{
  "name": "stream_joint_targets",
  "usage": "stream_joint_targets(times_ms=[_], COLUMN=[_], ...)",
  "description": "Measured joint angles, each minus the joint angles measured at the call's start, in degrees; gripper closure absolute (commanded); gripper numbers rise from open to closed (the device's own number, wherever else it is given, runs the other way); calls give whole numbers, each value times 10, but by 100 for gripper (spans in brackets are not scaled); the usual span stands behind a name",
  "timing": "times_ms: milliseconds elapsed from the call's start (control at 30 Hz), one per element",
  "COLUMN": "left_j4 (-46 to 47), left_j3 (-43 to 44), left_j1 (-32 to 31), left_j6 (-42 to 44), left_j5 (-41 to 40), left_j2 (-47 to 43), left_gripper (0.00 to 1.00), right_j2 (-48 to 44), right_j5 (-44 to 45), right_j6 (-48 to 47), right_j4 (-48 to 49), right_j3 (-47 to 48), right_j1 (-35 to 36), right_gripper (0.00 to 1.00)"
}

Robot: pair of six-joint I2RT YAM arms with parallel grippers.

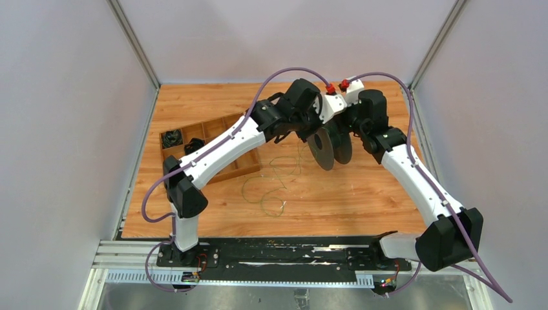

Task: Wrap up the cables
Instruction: Wrap the cable around the cable reel.

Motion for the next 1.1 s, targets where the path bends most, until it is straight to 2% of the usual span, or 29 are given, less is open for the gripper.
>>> stream_joint_targets(times_ms=[233, 600, 1100], left_j4=[14, 43, 82], left_j3=[-38, -78, -108], left_j1=[18, 30, 62], left_j6=[-8, -21, -42], left_j5=[2, 35, 85], left_j2=[-16, -26, -60], left_gripper=[85, 99, 100], right_j2=[0, 0, -5], right_j5=[-2, -14, -52], right_j6=[-6, -7, -28], right_j4=[-10, -16, -18], right_j3=[-1, -1, -1], right_j1=[0, -3, -4], right_gripper=[99, 99, 99])
